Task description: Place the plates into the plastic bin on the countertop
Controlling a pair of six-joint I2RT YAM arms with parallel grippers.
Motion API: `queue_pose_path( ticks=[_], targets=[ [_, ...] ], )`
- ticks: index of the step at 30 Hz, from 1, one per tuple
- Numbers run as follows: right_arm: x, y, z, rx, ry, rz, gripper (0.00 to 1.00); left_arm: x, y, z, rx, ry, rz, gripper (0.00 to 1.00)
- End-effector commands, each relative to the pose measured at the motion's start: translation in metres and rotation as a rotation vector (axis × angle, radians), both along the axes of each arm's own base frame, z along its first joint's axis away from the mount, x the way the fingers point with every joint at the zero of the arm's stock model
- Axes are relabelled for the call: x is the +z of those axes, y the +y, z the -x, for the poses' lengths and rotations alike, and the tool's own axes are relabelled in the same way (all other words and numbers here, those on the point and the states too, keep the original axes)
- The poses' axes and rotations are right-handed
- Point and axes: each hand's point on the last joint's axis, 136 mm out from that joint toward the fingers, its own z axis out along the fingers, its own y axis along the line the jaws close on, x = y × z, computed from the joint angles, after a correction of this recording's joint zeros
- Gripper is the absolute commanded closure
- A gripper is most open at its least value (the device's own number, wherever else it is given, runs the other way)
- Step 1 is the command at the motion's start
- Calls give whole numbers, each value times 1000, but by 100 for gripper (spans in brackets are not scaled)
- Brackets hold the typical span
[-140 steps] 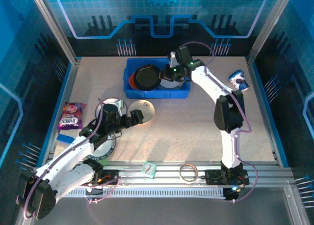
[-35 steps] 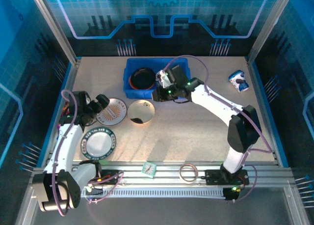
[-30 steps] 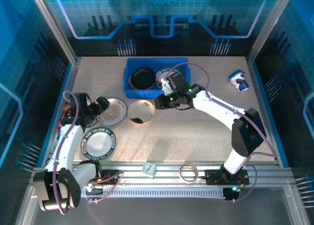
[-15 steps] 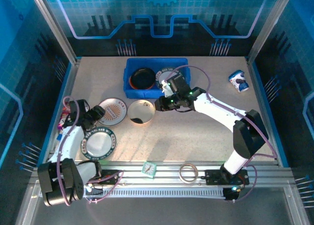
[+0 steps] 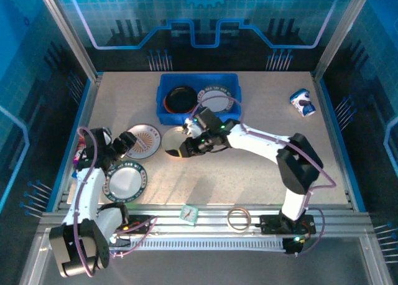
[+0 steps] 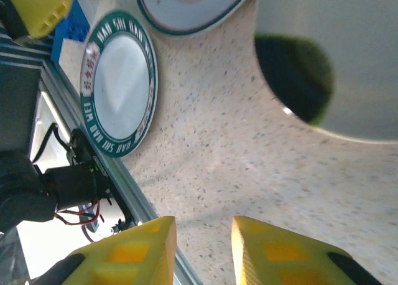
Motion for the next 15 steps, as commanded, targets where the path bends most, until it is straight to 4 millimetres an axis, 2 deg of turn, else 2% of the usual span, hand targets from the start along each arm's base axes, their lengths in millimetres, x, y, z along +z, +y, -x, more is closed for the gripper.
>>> queue_pose_path(
  ticks=[1, 9, 13, 15],
  targets=[
    [-2, 37, 8, 8, 70, -41, 66, 20, -8, 1, 4, -10, 82, 19],
    [-36, 92, 35, 3, 187, -31, 61, 36, -1, 0, 43, -49, 117, 13],
    [-46, 112, 46, 4, 229, -27, 62, 37, 3, 5, 56, -67, 140, 12],
    [-51, 118, 49, 1, 244, -22, 66, 37, 4, 7, 58, -74, 150, 12]
  ],
)
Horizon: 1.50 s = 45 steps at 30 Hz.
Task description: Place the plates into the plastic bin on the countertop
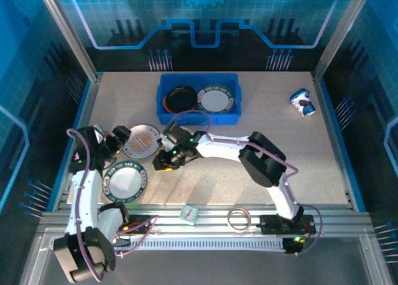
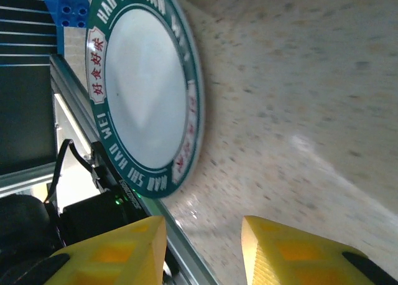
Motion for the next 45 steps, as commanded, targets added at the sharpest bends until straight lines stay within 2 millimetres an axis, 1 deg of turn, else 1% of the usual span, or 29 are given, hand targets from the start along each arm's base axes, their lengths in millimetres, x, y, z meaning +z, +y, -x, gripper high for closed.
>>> queue_pose_path(
  ticks=[1, 3, 5, 13, 16, 17, 19, 24, 27, 32, 35, 38, 40, 41, 44, 45],
  targets=[
    [-5, 20, 13, -6, 57, -9, 67, 0, -4, 8, -10, -7, 57, 12],
    [-9, 24, 16, 1, 66, -3, 68, 0, -3, 11, -2, -15, 62, 12],
    [-14, 25, 14, -5, 66, 10, 67, 1, 0, 12, 7, -22, 64, 12],
    [-37, 35, 16, 1, 109, 11, 68, 3, 2, 10, 4, -49, 82, 11],
    [-40, 42, 15, 3, 113, -9, 68, 3, 1, 9, -2, -60, 83, 11],
    [-38, 45, 14, -2, 112, -23, 68, 2, 2, 9, -2, -61, 83, 11],
    [-51, 45, 13, -8, 128, -8, 68, -1, 1, 9, -4, -56, 85, 11],
    [-53, 55, 15, -5, 145, -31, 69, -11, 0, 10, -5, -45, 96, 11],
    [-57, 57, 16, 6, 151, -22, 70, -14, -1, 11, -5, -40, 97, 11],
    [-59, 63, 16, 19, 149, -16, 75, -18, -2, 14, -5, -36, 103, 11],
    [-61, 60, 16, 18, 144, -3, 80, -18, -3, 16, -9, -35, 94, 11],
    [-60, 56, 14, 13, 138, -2, 89, -16, -3, 16, -10, -39, 95, 11],
    [-57, 52, 12, 10, 129, 0, 98, -15, -3, 15, -12, -43, 92, 11],
    [-54, 50, 11, 8, 123, 0, 100, -15, -3, 15, -14, -43, 90, 11],
    [-41, 41, 8, 11, 98, -3, 100, -11, -5, 15, -33, -52, 84, 11],
    [-31, 38, 7, 9, 88, -14, 100, -8, -6, 15, -41, -58, 83, 11]
  ],
)
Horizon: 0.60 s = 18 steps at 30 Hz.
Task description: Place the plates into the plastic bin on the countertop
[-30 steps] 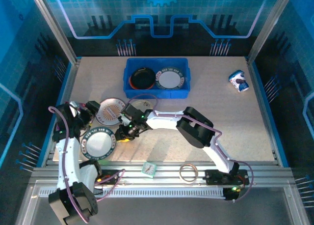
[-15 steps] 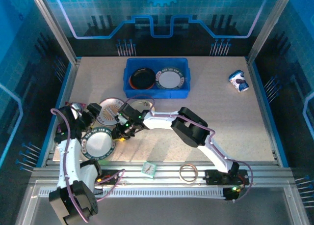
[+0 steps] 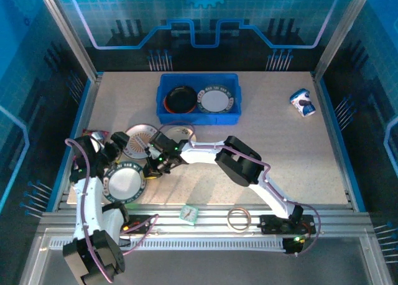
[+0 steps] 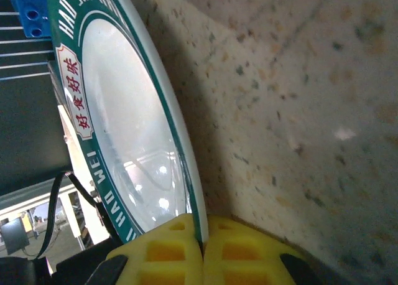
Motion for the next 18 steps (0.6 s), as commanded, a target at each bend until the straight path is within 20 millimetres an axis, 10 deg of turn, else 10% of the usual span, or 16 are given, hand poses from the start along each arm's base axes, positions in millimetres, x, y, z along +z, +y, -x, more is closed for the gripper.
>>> queue_pose_path(
  ticks=[1, 10, 18],
  targets=[
    [22, -21, -2, 4, -41, 12, 100, 13, -5, 1, -46, -40, -3, 11],
    [85, -91, -11, -38, -133, -17, 100, 66, -20, -4, -136, -164, -65, 6],
    [133, -174, -43, -193, -201, -42, 100, 80, -72, -14, -322, -214, -76, 6]
  ],
)
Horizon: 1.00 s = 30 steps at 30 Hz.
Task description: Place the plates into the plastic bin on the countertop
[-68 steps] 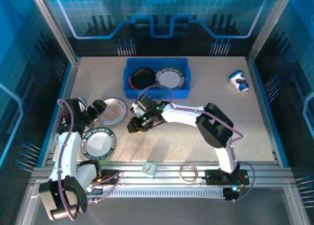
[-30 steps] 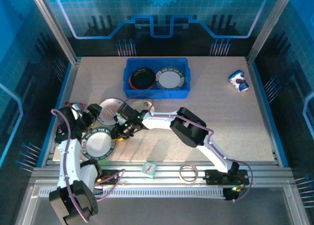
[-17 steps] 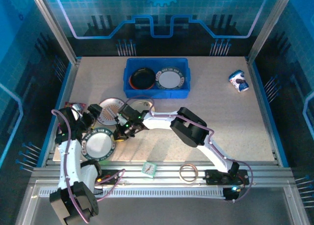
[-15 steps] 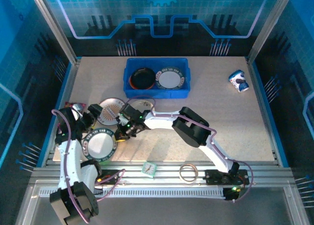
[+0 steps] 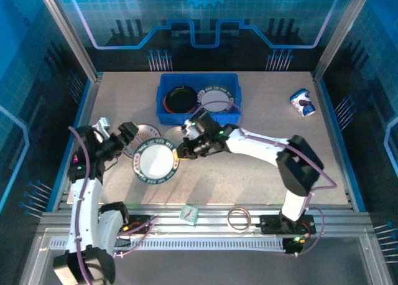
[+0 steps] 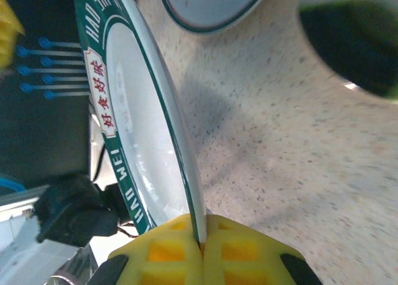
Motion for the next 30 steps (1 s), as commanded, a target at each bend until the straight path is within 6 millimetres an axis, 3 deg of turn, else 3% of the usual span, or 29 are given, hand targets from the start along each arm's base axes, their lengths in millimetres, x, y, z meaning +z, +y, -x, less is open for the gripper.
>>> queue_pose_path(
  ticks=[1, 8, 14, 21, 23, 30],
  targets=[
    [25, -32, -6, -34, -46, -19, 100, 6, -24, -5, -86, -16, -22, 6],
    [60, -85, -30, -142, -70, -83, 100, 0, -74, -14, -209, -5, -31, 14],
    [72, -98, -42, -169, -67, -132, 100, -9, -100, -25, -262, 24, -24, 31],
    [72, -102, -50, -205, -17, -194, 100, -10, -109, -40, -272, 35, -38, 46],
    [71, -106, -54, -220, -6, -202, 100, -9, -109, -44, -264, 36, -41, 57],
    [69, -118, -67, -252, 9, -213, 100, -7, -111, -56, -262, 32, -43, 71]
  ],
)
